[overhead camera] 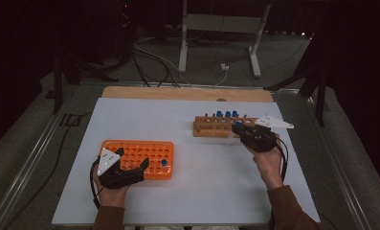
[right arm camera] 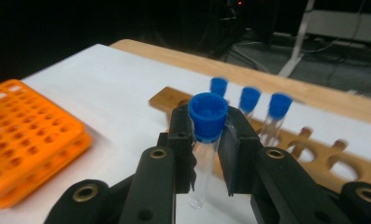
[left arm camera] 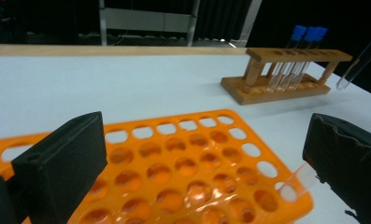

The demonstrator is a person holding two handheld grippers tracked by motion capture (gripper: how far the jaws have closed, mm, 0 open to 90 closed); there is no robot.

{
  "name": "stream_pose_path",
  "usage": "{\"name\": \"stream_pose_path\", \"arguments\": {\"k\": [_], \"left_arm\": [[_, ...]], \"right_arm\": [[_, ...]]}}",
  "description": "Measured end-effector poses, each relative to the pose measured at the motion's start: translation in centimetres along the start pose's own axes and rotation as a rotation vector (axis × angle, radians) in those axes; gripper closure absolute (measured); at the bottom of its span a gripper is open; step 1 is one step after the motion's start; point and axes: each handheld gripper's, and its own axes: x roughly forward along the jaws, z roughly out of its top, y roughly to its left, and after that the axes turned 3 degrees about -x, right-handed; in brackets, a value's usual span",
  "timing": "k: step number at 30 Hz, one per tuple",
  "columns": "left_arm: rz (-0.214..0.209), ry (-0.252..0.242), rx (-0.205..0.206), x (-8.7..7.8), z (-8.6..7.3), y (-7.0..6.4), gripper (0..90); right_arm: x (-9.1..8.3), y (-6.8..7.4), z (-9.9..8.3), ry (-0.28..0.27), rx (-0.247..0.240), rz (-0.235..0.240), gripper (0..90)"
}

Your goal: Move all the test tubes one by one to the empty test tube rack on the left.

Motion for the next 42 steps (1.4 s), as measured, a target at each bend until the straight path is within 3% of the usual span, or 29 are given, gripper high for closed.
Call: {"name": "stream_pose_path", "arguments": {"k": [6, 18, 26, 31, 37, 42], "left_arm": [[-0.037, -0.009, 0.04, 0.2, 1.3, -2.0, 1.3], [-0.139, 0.008, 0.121, 2.3, 3.3, -7.2, 5.1], [-0.137, 0.026, 0.199, 3.9, 3.0, -10.2, 7.9], [-0.182, 0.034, 0.211, 4.8, 2.5, -11.5, 12.3], [-0.198, 0.056, 0.244, 6.0, 2.1, -13.1, 17.4], [-0.199, 0.071, 0.284, 6.9, 2.0, -14.3, 31.7]], "right_arm": [[0.1, 0.6, -0.5, 0.026, -0.008, 0.03, 76.1], [1.0, 3.2, -0.4, 0.081, -0.036, 0.101, 76.0], [1.2, 4.6, -0.2, 0.099, -0.045, 0.144, 76.0], [1.1, 5.1, -0.1, 0.1, -0.041, 0.162, 76.0], [0.7, 5.9, 0.4, 0.092, -0.039, 0.196, 76.0], [0.6, 6.9, 0.7, 0.093, -0.056, 0.231, 76.0]]}}
